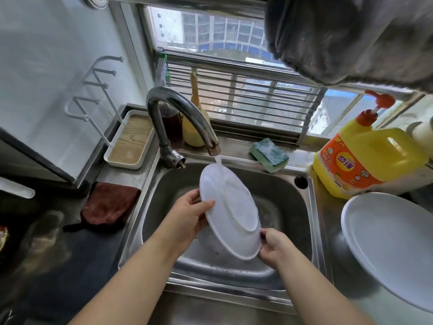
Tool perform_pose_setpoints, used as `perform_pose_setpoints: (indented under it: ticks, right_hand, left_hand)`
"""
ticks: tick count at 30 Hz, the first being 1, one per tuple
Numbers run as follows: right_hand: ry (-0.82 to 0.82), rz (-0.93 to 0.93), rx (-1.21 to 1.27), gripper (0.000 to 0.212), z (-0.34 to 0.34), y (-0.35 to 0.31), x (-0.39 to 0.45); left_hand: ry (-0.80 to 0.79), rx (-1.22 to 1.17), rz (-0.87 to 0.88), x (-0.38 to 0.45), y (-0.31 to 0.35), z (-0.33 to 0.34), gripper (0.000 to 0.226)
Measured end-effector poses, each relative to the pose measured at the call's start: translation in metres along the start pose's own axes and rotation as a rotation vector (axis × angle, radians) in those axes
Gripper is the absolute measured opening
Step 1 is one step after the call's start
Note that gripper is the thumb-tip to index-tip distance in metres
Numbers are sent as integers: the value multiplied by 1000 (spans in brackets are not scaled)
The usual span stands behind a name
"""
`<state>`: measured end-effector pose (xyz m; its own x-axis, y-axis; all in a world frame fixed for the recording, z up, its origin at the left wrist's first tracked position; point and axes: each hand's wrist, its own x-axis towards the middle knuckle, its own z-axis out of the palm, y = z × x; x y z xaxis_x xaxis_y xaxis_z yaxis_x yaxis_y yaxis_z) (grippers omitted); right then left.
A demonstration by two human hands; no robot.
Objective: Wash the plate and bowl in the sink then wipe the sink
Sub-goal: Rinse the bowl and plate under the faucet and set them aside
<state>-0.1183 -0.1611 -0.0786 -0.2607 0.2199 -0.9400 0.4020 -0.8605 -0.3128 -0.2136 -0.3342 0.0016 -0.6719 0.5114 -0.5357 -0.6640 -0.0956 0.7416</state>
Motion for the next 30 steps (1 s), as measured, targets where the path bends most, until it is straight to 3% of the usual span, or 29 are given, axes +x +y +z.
perform_pose_setpoints:
  ticks: [7, 12, 30]
  right_hand:
    - [11, -41, 136, 34, -9, -20, -9]
    - [3, -87, 38, 24, -13, -36, -18]
    - [-164, -213, -181, 35, 47, -35, -36]
  left_hand:
    - [14, 89, -18, 12, 4, 18, 21]
    - [-15, 69, -6, 18, 6, 23, 20]
    - [102, -83, 113, 7, 49, -20, 31]
